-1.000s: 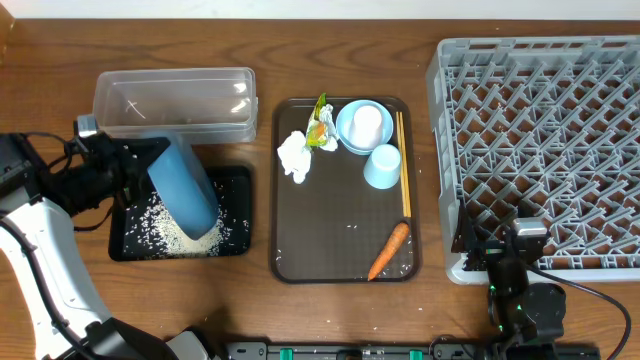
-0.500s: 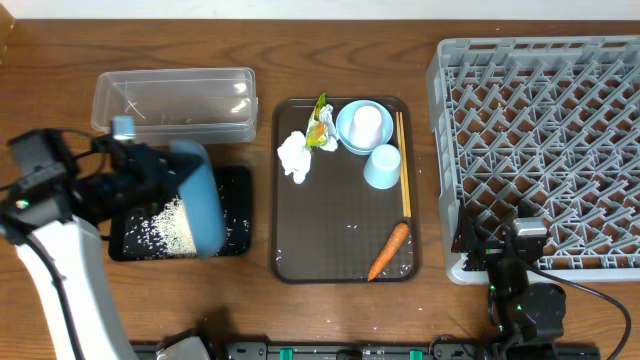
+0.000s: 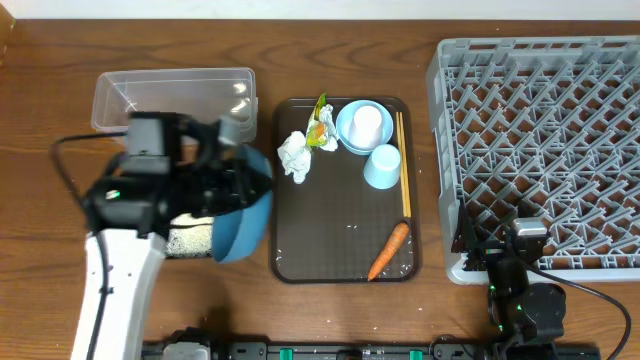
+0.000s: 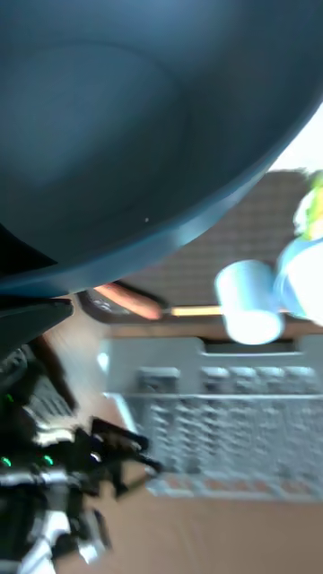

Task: Sort waste into correct bins and load items into the dishwasher rack
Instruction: 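Carry the emptied blue bowl back and lower it onto the brown tray, then move the left gripper down to the orange carrot and close on it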

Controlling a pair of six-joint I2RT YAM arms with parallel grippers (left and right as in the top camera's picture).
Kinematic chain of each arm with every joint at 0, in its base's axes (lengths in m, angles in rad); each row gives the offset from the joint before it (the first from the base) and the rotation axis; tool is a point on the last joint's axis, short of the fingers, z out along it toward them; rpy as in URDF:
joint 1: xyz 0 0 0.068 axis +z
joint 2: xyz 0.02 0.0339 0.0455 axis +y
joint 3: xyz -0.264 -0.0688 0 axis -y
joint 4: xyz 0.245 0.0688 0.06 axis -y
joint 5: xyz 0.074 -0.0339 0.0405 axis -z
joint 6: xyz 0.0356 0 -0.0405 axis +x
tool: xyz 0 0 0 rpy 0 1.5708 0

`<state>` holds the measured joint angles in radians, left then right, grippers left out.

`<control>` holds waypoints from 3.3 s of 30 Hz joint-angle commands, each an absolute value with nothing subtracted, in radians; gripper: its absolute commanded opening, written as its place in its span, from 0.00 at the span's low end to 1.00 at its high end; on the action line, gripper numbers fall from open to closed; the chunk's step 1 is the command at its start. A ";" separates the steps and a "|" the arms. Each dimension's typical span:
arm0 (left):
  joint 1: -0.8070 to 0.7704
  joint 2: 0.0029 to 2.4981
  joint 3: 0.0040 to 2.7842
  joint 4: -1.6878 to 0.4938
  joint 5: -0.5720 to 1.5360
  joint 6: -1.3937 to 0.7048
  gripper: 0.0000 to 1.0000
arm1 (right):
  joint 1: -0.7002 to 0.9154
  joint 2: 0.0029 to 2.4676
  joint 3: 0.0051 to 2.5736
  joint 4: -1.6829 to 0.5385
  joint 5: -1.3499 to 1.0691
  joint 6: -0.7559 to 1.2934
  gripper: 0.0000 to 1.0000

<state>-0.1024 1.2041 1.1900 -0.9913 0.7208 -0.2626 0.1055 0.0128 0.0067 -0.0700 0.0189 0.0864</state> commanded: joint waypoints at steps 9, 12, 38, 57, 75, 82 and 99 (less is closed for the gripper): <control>-0.523 1.408 1.196 -0.856 0.243 -0.465 0.06 | 0.130 0.013 0.006 -0.074 0.019 0.073 0.99; -0.604 1.451 1.196 -0.807 0.177 -0.472 0.06 | 0.130 0.013 0.006 -0.074 0.019 0.073 0.99; -0.787 1.733 1.196 -0.591 0.031 -0.559 0.06 | 0.130 0.013 0.006 -0.074 0.019 0.073 0.99; -0.788 1.755 1.197 -0.605 0.191 -0.559 0.37 | 0.131 0.013 0.006 -0.074 0.019 0.073 0.99; -0.927 1.549 1.215 -0.765 0.224 -0.352 0.67 | 0.130 0.013 0.006 -0.074 0.019 0.073 0.99; -1.015 1.637 1.209 -0.719 0.009 -0.416 0.73 | 0.131 0.013 0.006 -0.074 0.019 0.073 0.99; -1.011 1.715 1.195 -0.635 -0.012 -0.490 0.50 | 0.130 0.013 0.006 -0.074 0.019 0.073 0.99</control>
<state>-1.0119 1.6783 1.2007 -0.6430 0.0116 -0.4316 0.1055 0.0128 0.0071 -0.0700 0.0189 0.0864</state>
